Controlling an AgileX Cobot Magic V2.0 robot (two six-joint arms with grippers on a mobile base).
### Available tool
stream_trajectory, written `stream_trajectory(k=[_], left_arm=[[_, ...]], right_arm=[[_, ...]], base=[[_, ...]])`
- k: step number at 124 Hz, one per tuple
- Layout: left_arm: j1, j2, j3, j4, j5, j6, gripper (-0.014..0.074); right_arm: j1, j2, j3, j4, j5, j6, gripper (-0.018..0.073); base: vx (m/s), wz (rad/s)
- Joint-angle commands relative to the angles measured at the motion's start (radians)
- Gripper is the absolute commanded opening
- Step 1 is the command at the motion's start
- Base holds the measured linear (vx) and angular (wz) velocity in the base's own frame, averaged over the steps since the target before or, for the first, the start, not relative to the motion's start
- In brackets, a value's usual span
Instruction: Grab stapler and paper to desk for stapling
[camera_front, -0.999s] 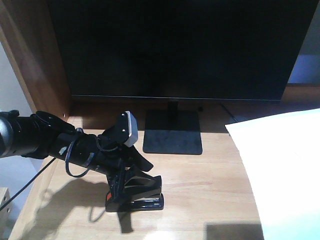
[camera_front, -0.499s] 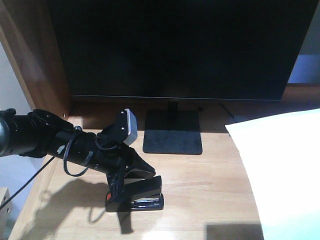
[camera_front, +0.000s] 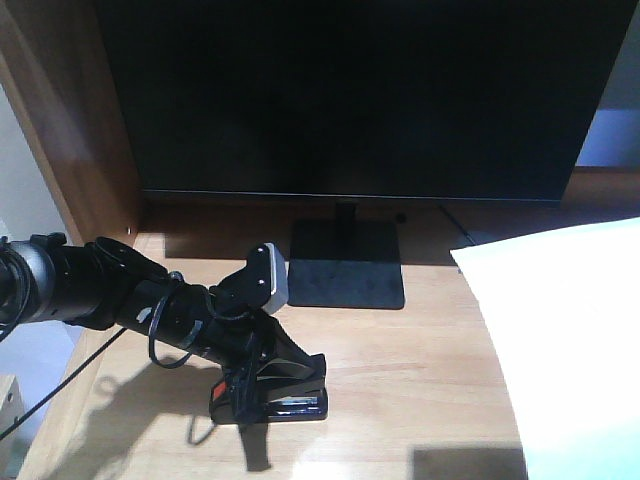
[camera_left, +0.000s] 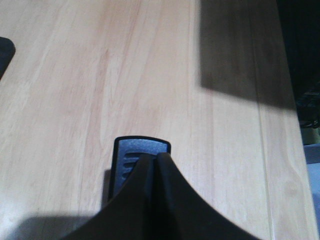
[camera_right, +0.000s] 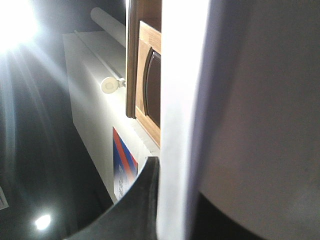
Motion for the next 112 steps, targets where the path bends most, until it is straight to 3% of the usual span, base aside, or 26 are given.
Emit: stream_trajectory(k=[1, 112], left_arm=[[-0.004, -0.039, -0.020, -0.053, 0.021, 0.005, -0.0006], [-0.004, -0.066, -0.020, -0.053, 0.004, 0.005, -0.0006]], right_arm=[[-0.008, 0.015, -0.024, 0.011, -0.036, -0.002, -0.0006], [-0.008, 0.015, -0.024, 0.011, -0.038, -0.002, -0.0006]], base=[[0.00, 0.00], [0.00, 0.00]])
